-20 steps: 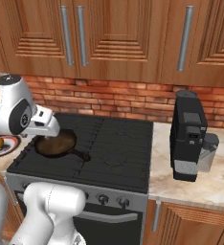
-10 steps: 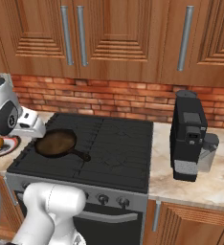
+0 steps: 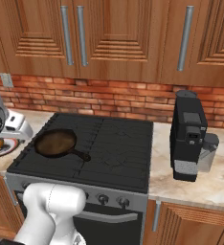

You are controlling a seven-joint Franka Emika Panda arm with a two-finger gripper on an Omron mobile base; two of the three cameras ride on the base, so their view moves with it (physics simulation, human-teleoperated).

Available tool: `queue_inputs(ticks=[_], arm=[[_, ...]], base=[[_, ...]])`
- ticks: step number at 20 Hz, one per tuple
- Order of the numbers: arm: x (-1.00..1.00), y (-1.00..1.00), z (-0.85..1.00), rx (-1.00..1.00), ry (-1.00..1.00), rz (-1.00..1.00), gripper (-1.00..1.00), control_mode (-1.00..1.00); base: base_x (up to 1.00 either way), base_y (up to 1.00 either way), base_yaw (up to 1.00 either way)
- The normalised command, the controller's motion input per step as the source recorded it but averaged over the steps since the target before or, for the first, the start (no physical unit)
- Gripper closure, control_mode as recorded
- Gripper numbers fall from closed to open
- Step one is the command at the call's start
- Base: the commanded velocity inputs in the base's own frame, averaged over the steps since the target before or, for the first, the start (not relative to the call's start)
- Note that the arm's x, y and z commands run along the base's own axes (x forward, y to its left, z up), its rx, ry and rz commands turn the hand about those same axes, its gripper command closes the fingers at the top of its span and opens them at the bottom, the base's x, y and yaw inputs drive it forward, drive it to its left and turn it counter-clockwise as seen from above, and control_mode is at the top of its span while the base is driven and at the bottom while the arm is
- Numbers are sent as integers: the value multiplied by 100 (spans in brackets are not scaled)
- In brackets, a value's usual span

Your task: Pick the croissant and place it on the pan. Then turn on the stove to warm the croissant.

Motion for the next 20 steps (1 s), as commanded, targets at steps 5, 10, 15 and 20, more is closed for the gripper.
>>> queue_inputs(ticks=[5, 10, 15, 20], arm=[[0, 51, -14, 0, 0, 0, -100, -100], [0, 50, -16, 4, 1, 0, -100, -100], [0, 46, -20, 6, 4, 0, -100, -100], [4, 44, -27, 7, 7, 0, -100, -100]], base=[[0, 0, 0], [0, 0, 0], [0, 0, 0], [0, 0, 0]])
